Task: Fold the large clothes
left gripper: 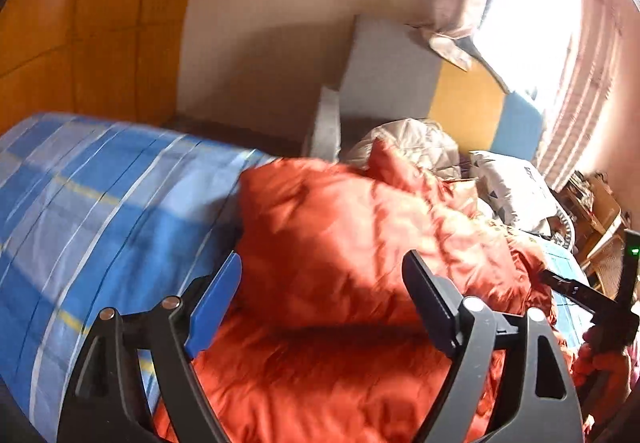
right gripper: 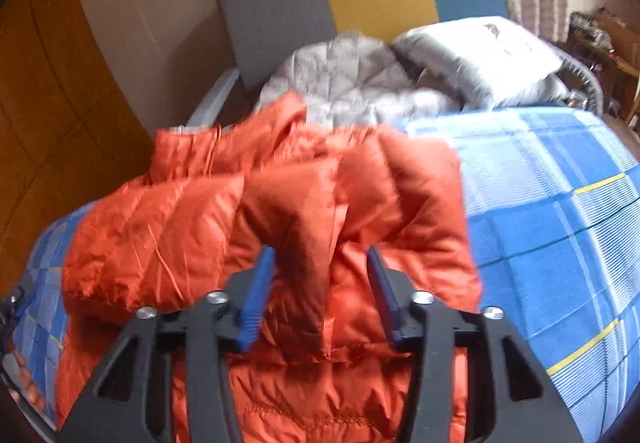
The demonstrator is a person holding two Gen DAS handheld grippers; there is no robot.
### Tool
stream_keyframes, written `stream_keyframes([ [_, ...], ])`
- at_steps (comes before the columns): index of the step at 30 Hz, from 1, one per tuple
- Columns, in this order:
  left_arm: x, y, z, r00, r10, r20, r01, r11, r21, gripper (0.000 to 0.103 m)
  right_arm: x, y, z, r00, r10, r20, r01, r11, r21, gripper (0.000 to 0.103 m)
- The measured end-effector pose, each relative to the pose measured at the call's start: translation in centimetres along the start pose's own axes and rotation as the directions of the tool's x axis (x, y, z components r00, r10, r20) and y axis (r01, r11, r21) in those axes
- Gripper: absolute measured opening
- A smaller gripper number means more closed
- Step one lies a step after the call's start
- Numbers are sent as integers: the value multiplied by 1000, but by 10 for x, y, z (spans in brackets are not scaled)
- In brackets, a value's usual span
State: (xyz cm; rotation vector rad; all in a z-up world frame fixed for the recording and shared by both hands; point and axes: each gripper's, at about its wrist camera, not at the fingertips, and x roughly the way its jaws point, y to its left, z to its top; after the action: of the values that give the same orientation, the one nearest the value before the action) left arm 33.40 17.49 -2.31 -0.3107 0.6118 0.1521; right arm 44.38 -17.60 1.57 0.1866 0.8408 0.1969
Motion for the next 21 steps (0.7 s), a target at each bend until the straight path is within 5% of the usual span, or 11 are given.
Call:
stream_keyframes([
  [5, 28, -22, 18, 1000, -24, -15, 25, 999, 44, 82, -11, 22, 12, 997, 51, 49, -50, 999, -16, 49],
  [11, 78, -31, 15, 993, 16, -117, -3, 994, 109, 80, 24, 47, 14, 999, 43, -15, -44, 998, -52, 50],
  [16, 97, -2, -14, 983, 50, -175, -40, 998, 57, 78, 57, 54, 2, 999, 7, -50, -11, 996, -90, 64],
  [21, 104, 8, -22, 981, 33, -192, -30, 999, 19, 78, 80, 68, -13, 998, -38, -48, 30, 986, -165, 65],
])
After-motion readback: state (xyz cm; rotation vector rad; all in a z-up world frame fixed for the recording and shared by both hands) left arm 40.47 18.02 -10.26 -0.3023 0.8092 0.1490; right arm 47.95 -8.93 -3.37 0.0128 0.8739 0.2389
